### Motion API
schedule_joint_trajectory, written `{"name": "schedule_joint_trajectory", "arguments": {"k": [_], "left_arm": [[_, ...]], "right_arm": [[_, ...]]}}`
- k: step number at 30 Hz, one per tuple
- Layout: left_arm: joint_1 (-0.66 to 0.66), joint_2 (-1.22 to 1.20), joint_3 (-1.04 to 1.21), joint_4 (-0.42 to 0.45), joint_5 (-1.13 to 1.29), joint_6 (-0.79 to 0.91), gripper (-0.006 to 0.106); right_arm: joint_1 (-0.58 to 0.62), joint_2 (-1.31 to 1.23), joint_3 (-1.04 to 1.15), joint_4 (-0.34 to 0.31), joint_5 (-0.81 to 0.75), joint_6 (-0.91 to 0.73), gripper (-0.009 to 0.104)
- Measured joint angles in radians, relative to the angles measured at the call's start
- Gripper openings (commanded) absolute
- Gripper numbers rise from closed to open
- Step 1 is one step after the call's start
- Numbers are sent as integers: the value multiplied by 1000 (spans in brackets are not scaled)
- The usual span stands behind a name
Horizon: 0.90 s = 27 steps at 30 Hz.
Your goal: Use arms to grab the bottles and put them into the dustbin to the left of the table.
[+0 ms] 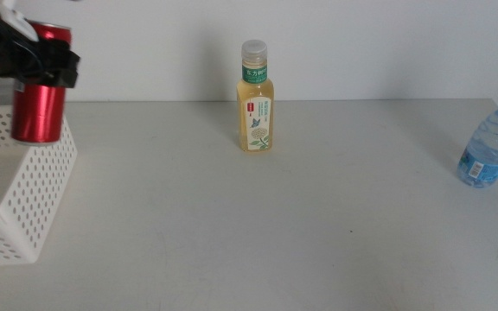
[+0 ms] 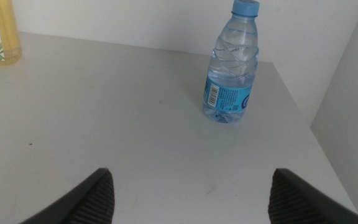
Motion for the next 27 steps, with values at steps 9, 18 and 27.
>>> {"name": "schedule_joint_trajectory", "arguments": {"k": [9,18,27], "left_arm": [[300,22,-349,-27,444,135,-2],[409,212,-358,-21,481,162,-2],[412,399,-349,-75,456,156,-2]], "right_arm": [[0,0,0,-1,0,0,63],[0,0,0,-1,0,0,63],[0,0,0,-1,0,0,63]]}}
